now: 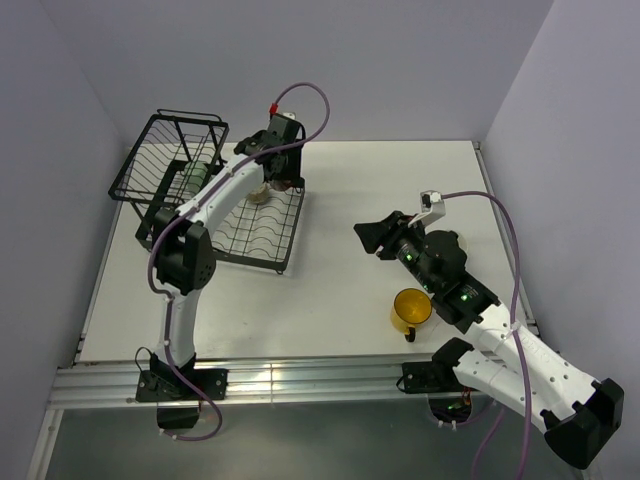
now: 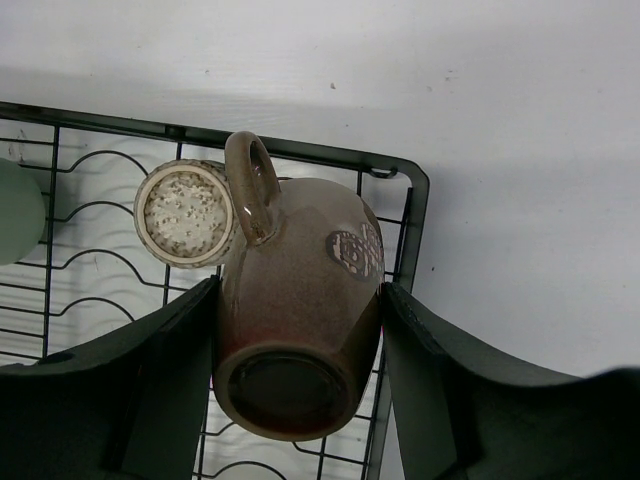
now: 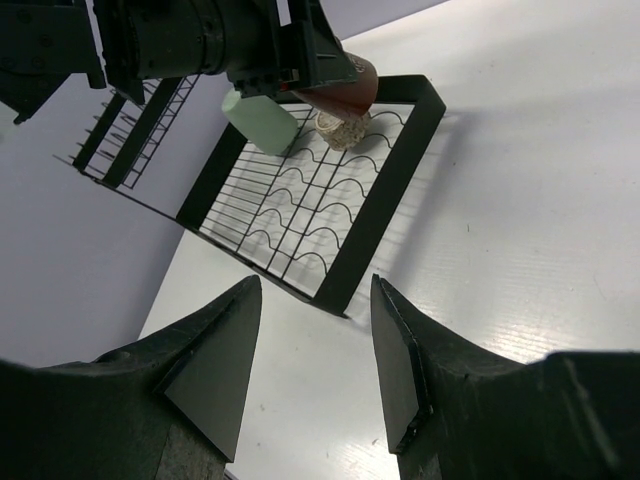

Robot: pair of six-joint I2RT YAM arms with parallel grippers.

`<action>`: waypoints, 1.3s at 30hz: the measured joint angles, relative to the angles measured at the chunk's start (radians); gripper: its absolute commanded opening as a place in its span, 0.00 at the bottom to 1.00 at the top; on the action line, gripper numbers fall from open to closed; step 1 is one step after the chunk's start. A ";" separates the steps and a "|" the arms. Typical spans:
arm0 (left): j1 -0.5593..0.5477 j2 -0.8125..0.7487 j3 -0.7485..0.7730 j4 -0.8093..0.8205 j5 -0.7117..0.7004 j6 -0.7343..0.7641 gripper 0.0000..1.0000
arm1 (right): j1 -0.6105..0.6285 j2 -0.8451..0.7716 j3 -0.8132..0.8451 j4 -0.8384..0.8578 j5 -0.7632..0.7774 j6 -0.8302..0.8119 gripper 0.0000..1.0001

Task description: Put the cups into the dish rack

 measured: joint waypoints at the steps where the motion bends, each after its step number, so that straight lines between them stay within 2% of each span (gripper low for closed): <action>1: 0.003 0.003 0.000 0.000 0.002 0.004 0.00 | 0.000 0.000 0.000 0.000 0.000 0.000 0.56; 33: 0.024 0.132 -0.011 0.001 0.094 0.016 0.00 | 0.000 0.049 0.000 -0.014 -0.002 -0.013 0.55; 35: 0.027 0.134 -0.007 -0.003 0.096 0.016 0.02 | 0.000 0.054 0.000 -0.014 -0.004 -0.015 0.55; 39: 0.030 0.150 0.017 -0.013 0.097 0.016 0.23 | 0.000 0.060 0.005 -0.016 -0.007 -0.018 0.55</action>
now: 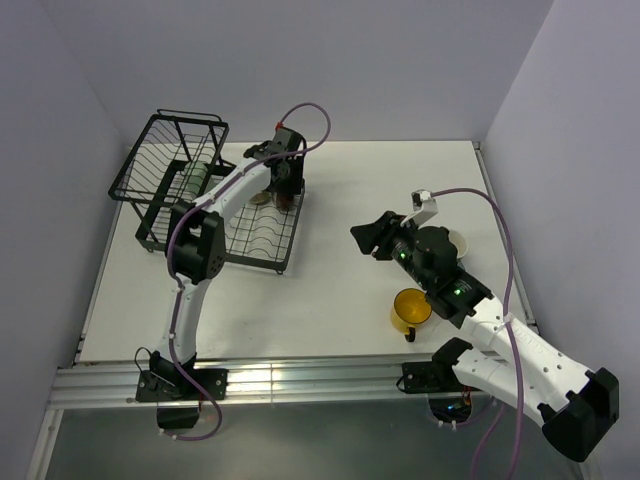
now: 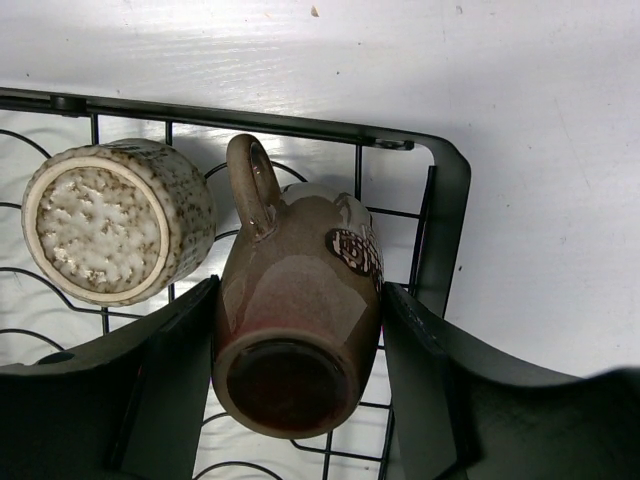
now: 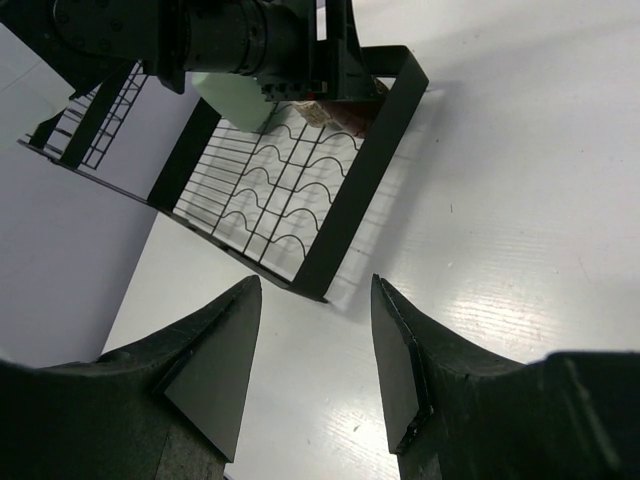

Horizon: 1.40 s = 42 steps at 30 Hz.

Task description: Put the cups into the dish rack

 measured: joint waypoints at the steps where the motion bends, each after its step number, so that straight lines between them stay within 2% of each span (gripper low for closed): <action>1: 0.001 0.003 0.003 0.000 0.000 0.000 0.27 | 0.000 0.000 0.002 0.000 0.000 0.000 0.55; 3: 0.003 0.003 0.004 0.000 0.000 0.000 0.38 | 0.000 0.002 0.003 0.001 -0.001 0.000 0.55; 5: 0.003 0.003 0.004 0.000 -0.001 0.000 0.43 | 0.000 0.004 0.004 0.001 -0.003 0.000 0.55; 6: 0.003 0.003 0.004 0.000 -0.001 0.000 0.51 | 0.000 0.005 0.005 0.001 -0.005 0.000 0.55; 9: 0.003 0.003 0.004 0.000 -0.002 0.000 0.64 | 0.000 0.006 0.005 0.001 -0.008 0.000 0.55; 12: 0.003 0.005 0.004 0.000 -0.002 0.000 0.71 | 0.000 0.006 0.005 0.000 -0.008 0.000 0.55; 18: 0.003 0.018 0.005 0.004 -0.003 0.000 0.75 | 0.000 0.006 0.005 0.001 -0.009 0.000 0.55; 34: 0.003 0.014 0.003 0.014 -0.017 0.000 0.76 | 0.000 0.005 0.008 -0.018 0.003 -0.003 0.55; 42: 0.003 -0.047 0.002 0.016 -0.038 0.000 0.77 | 0.000 0.004 0.058 -0.078 0.050 -0.007 0.55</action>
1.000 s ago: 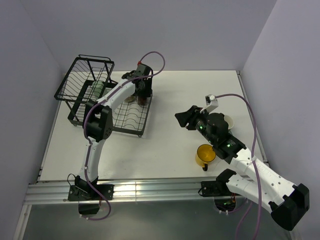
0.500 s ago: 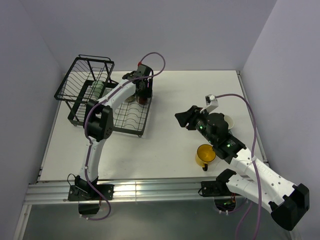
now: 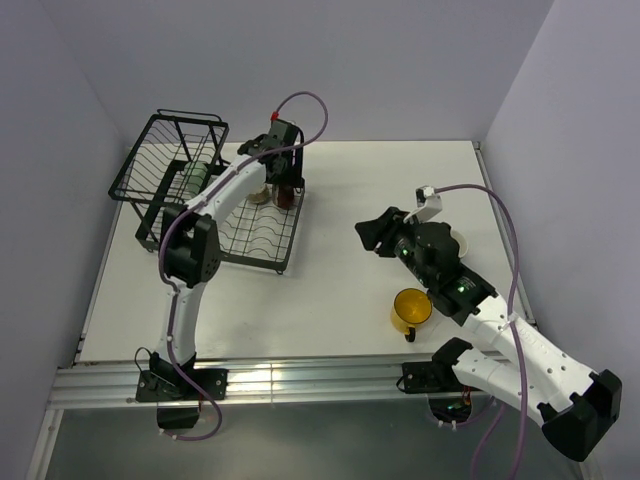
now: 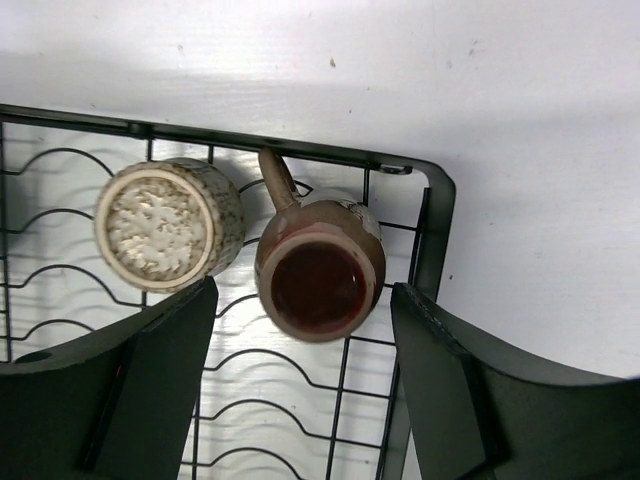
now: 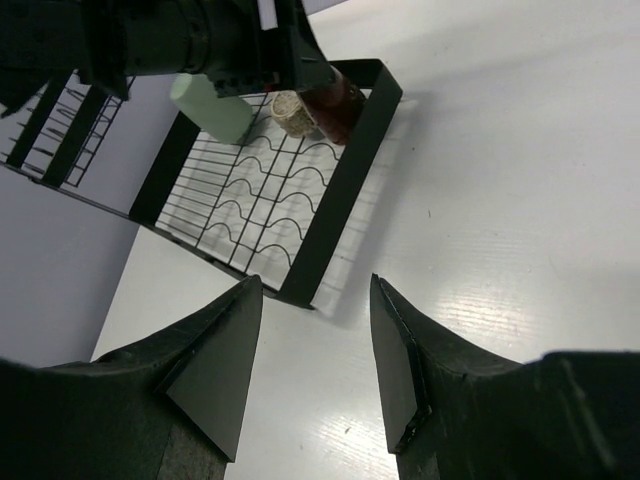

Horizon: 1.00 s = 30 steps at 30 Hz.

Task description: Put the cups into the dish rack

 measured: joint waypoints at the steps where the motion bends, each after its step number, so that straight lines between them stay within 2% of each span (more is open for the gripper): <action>1: 0.000 -0.010 0.000 0.000 -0.001 0.000 0.77 | 0.000 0.000 0.003 -0.005 0.004 0.000 0.55; 6: 0.000 -0.061 0.001 0.000 -0.011 0.000 0.77 | 0.000 0.003 0.036 -0.087 0.063 0.008 0.54; 13: -0.008 -0.171 0.001 -0.002 -0.026 -0.003 0.77 | -0.007 0.040 0.195 -0.335 0.296 0.070 0.59; 17: -0.022 -0.272 -0.003 0.002 -0.025 -0.010 0.77 | -0.058 0.055 0.257 -0.451 0.389 0.096 0.60; 23: -0.078 -0.467 -0.070 0.035 -0.012 -0.032 0.77 | -0.291 0.121 0.264 -0.531 0.347 0.074 0.58; 30: -0.154 -0.597 -0.168 0.080 0.037 -0.037 0.78 | -0.399 0.210 0.265 -0.547 0.296 0.030 0.54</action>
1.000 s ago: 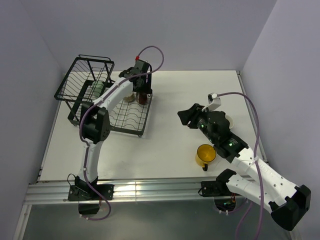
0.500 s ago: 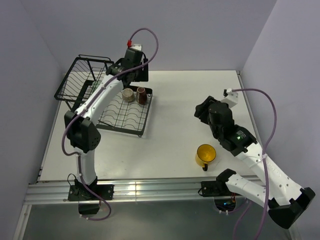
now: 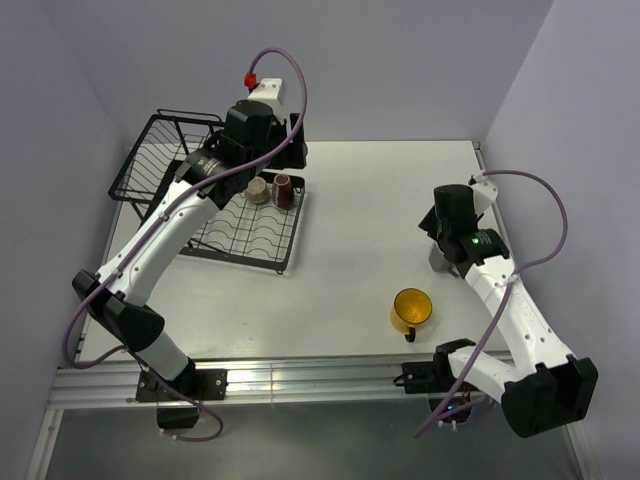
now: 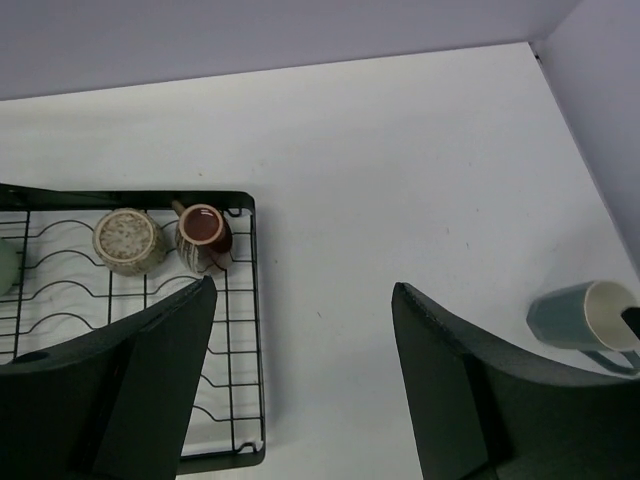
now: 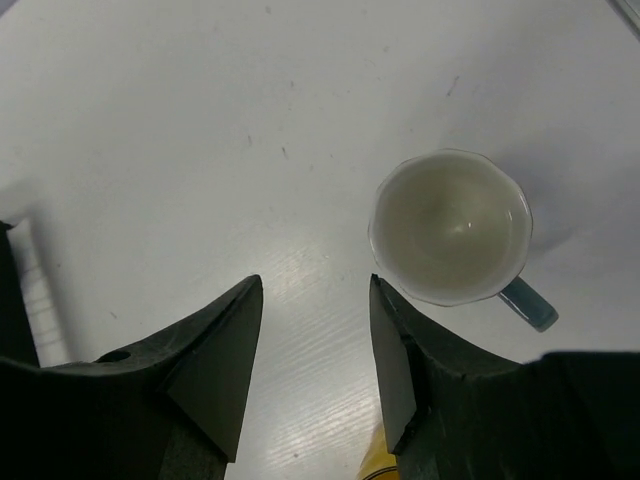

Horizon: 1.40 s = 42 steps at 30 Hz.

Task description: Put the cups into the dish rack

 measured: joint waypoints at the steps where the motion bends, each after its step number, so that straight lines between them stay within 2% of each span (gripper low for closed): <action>1: -0.004 -0.009 -0.012 0.000 0.007 0.000 0.78 | -0.011 0.017 0.000 0.000 -0.005 -0.005 0.53; 5: -0.007 -0.035 -0.057 0.002 0.028 -0.001 0.78 | -0.052 0.076 -0.003 -0.001 -0.023 -0.008 0.49; 15: -0.007 -0.055 -0.136 0.034 0.061 -0.002 0.78 | -0.092 0.169 -0.029 0.021 -0.042 -0.021 0.49; 26: -0.007 -0.057 -0.154 0.046 0.069 -0.002 0.78 | -0.146 0.268 -0.034 0.077 -0.079 -0.044 0.50; 30: -0.008 -0.060 -0.166 0.048 0.069 -0.002 0.78 | -0.161 0.320 -0.034 0.103 -0.106 -0.054 0.47; 31: -0.008 -0.060 -0.168 0.048 0.069 -0.003 0.78 | -0.163 0.335 -0.034 0.106 -0.113 -0.056 0.45; 33: -0.010 -0.060 -0.172 0.049 0.069 -0.007 0.78 | -0.165 0.364 -0.034 0.111 -0.126 -0.060 0.33; 34: -0.011 -0.060 -0.175 0.050 0.069 -0.008 0.78 | -0.166 0.378 -0.034 0.114 -0.134 -0.064 0.25; 35: -0.011 -0.061 -0.179 0.050 0.069 -0.009 0.78 | -0.168 0.387 -0.034 0.116 -0.138 -0.067 0.10; 36: -0.012 -0.061 -0.181 0.049 0.069 -0.013 0.78 | -0.170 0.392 -0.034 0.121 -0.143 -0.074 0.02; 42: -0.016 -0.069 -0.206 0.053 0.069 -0.020 0.78 | -0.178 0.373 -0.036 0.132 -0.148 -0.105 0.00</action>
